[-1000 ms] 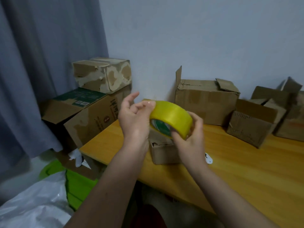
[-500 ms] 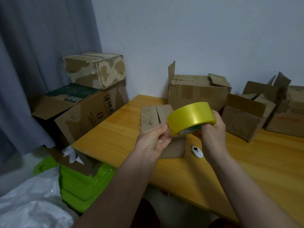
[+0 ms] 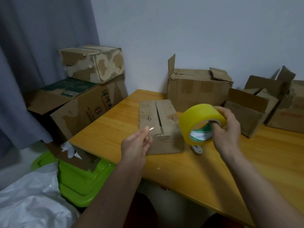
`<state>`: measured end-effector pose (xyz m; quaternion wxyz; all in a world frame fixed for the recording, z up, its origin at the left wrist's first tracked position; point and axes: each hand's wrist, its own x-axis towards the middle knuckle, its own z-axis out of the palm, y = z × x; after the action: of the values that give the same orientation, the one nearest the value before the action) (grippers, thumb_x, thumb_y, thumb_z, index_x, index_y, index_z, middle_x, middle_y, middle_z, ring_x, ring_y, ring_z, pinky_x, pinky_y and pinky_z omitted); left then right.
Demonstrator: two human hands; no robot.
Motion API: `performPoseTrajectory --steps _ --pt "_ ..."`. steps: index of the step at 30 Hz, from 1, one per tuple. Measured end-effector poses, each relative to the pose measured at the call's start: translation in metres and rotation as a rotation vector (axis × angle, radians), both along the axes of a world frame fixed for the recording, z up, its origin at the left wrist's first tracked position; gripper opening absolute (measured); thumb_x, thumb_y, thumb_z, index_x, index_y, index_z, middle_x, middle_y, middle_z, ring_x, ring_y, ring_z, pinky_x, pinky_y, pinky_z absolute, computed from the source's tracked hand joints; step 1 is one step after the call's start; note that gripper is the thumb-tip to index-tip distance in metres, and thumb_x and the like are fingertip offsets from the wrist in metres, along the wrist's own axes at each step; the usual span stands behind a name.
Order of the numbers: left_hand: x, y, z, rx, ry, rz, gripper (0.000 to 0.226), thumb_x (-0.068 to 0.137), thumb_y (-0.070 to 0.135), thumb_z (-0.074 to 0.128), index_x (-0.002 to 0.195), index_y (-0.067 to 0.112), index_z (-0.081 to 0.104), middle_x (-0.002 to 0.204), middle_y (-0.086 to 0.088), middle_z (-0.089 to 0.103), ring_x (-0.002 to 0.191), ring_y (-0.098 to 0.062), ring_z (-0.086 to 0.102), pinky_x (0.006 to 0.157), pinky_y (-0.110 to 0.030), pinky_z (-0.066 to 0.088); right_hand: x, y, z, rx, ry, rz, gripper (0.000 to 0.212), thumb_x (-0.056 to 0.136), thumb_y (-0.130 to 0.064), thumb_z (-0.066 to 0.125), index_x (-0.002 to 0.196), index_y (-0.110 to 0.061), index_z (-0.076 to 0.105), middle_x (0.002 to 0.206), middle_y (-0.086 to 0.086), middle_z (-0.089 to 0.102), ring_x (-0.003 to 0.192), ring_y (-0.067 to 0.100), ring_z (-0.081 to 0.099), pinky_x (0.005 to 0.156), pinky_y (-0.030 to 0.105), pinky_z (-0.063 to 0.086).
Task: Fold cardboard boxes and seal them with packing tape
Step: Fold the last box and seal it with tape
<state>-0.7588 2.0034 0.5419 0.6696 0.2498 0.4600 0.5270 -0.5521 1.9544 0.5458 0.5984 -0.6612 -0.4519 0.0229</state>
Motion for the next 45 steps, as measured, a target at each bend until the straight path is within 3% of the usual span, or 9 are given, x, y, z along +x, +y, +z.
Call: performPoseTrajectory --steps 3,7,11,18,28,32,36,40,45 --pt "-0.002 0.007 -0.008 0.036 0.107 0.071 0.022 0.083 0.009 0.073 0.102 0.003 0.066 0.070 -0.004 0.061 0.066 -0.011 0.058 0.082 -0.028 0.056 0.004 -0.006 -0.004 -0.078 -0.170 0.104 0.049 0.080 0.016 0.050 0.114 -0.018 0.048 0.103 0.002 0.049 0.091 0.010 0.046 0.070 0.019 0.040" --pt "-0.020 0.025 -0.014 -0.002 0.221 0.194 0.018 0.083 0.012 0.074 0.100 0.009 0.067 0.078 -0.006 0.065 0.068 -0.013 0.058 0.075 -0.025 0.055 0.022 -0.008 -0.008 -0.292 -0.750 -0.102 0.062 0.068 0.018 0.066 0.124 -0.006 0.053 0.110 0.020 0.050 0.099 0.035 0.047 0.072 0.039 0.041" --pt "-0.018 0.038 -0.023 0.016 0.303 0.168 0.019 0.083 0.014 0.075 0.100 0.008 0.069 0.074 -0.008 0.064 0.062 -0.014 0.055 0.067 -0.025 0.051 0.027 -0.001 -0.006 -0.415 -0.593 -0.072 0.065 0.073 0.019 0.058 0.130 -0.012 0.048 0.113 0.013 0.044 0.105 0.027 0.039 0.078 0.031 0.033" --pt "-0.008 0.057 -0.034 -0.013 0.334 0.182 0.011 0.083 0.012 0.075 0.090 0.010 0.066 0.066 -0.006 0.061 0.057 -0.013 0.051 0.063 -0.026 0.048 0.033 0.011 -0.008 -0.545 -0.671 -0.068 0.068 0.078 0.012 0.062 0.135 -0.019 0.043 0.117 0.010 0.041 0.105 0.026 0.037 0.082 0.031 0.036" --pt "-0.009 0.068 -0.056 -0.057 0.363 0.108 0.019 0.089 0.008 0.067 0.103 -0.004 0.066 0.062 -0.007 0.053 0.055 -0.015 0.045 0.054 -0.028 0.041 0.022 0.028 -0.014 -0.767 -1.044 -0.092 0.053 0.095 -0.021 0.053 0.143 -0.030 0.032 0.118 0.007 0.040 0.106 0.023 0.042 0.088 0.031 0.042" --pt "-0.001 0.069 -0.063 -0.021 0.479 0.094 0.030 0.095 0.020 0.059 0.112 -0.004 0.063 0.104 -0.027 0.064 0.077 -0.029 0.057 0.066 -0.034 0.047 0.014 0.031 -0.014 -0.842 -1.093 -0.066 0.051 0.097 -0.024 0.050 0.144 -0.032 0.032 0.117 0.006 0.041 0.108 0.024 0.042 0.091 0.032 0.042" --pt "0.005 0.071 -0.062 0.031 0.664 0.026 0.028 0.102 0.026 0.045 0.088 0.005 0.057 0.094 -0.018 0.056 0.082 -0.026 0.054 0.071 -0.037 0.043 0.007 0.032 -0.011 -0.865 -1.157 -0.009 0.058 0.097 -0.027 0.050 0.148 -0.034 0.023 0.119 0.007 0.040 0.110 0.023 0.041 0.093 0.031 0.042" --pt "-0.004 0.074 -0.053 -0.041 0.911 -0.094 0.065 0.099 0.029 0.054 0.147 -0.002 0.022 0.149 -0.021 0.029 0.132 -0.039 0.036 0.105 -0.049 0.038 -0.003 0.035 -0.005 -0.884 -1.204 0.043 0.060 0.098 -0.030 0.048 0.150 -0.035 0.018 0.121 0.008 0.040 0.112 0.024 0.040 0.093 0.032 0.042" --pt "-0.012 0.050 -0.036 0.510 1.250 0.019 0.038 0.096 0.008 0.049 0.134 0.014 0.050 0.134 -0.005 0.047 0.122 -0.020 0.044 0.091 -0.027 0.040 -0.017 0.037 0.004 -0.858 -1.232 0.097 0.059 0.097 -0.028 0.048 0.149 -0.036 0.021 0.118 0.006 0.039 0.109 0.023 0.040 0.089 0.031 0.041"
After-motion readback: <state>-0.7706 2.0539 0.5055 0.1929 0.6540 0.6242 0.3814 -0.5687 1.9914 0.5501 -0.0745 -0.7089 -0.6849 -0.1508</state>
